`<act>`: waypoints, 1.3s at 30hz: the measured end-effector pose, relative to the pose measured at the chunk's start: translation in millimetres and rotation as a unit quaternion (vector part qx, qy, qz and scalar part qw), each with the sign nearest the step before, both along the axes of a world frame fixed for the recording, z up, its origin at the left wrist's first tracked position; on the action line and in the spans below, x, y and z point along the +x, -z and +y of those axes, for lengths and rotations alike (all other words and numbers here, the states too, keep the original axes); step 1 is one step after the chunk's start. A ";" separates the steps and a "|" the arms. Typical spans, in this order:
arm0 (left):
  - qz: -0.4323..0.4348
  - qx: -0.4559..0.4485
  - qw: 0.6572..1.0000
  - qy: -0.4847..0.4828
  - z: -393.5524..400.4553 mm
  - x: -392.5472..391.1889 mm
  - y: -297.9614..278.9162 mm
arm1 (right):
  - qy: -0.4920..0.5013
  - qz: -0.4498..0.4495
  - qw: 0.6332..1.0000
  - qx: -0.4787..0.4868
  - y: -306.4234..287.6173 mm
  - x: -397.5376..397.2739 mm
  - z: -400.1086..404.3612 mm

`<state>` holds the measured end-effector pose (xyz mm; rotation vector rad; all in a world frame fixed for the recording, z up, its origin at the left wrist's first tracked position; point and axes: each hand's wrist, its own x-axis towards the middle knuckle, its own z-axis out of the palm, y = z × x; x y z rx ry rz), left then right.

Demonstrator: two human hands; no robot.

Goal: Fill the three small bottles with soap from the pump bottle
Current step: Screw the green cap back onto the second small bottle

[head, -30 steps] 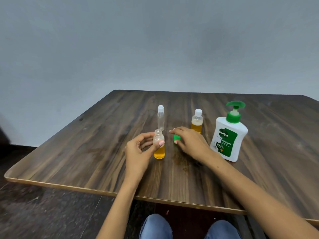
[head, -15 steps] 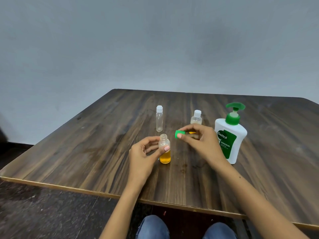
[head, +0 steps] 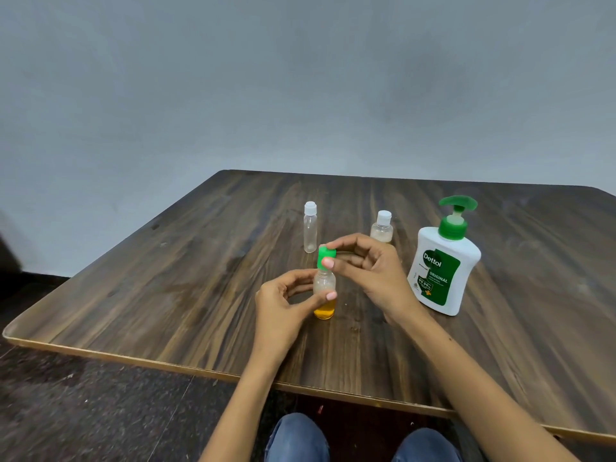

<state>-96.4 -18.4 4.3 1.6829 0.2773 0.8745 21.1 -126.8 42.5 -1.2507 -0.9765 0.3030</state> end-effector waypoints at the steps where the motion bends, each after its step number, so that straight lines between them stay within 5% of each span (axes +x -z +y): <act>1: 0.006 0.008 1.000 -0.002 0.0 -0.4 0.0 | 0.000 -0.019 1.000 -0.009 1.0 0.9 -0.1; 15: 0.038 0.058 0.997 -0.029 -0.6 -3.6 1.6 | 0.093 -0.267 0.957 -0.067 -5.1 -2.1 -1.3; 28: 0.046 0.041 0.998 -0.032 -1.1 -1.9 2.4 | 0.081 -0.263 0.955 -0.110 -18.9 3.4 -12.4; 33: 0.041 0.031 0.998 -0.033 -1.8 -2.2 0.7 | -0.016 -0.284 0.948 -0.140 -25.1 12.9 -18.1; 39: 0.049 0.055 0.997 -0.037 -3.9 -3.0 0.9 | 0.055 -0.337 0.931 -0.126 -18.8 10.9 -7.6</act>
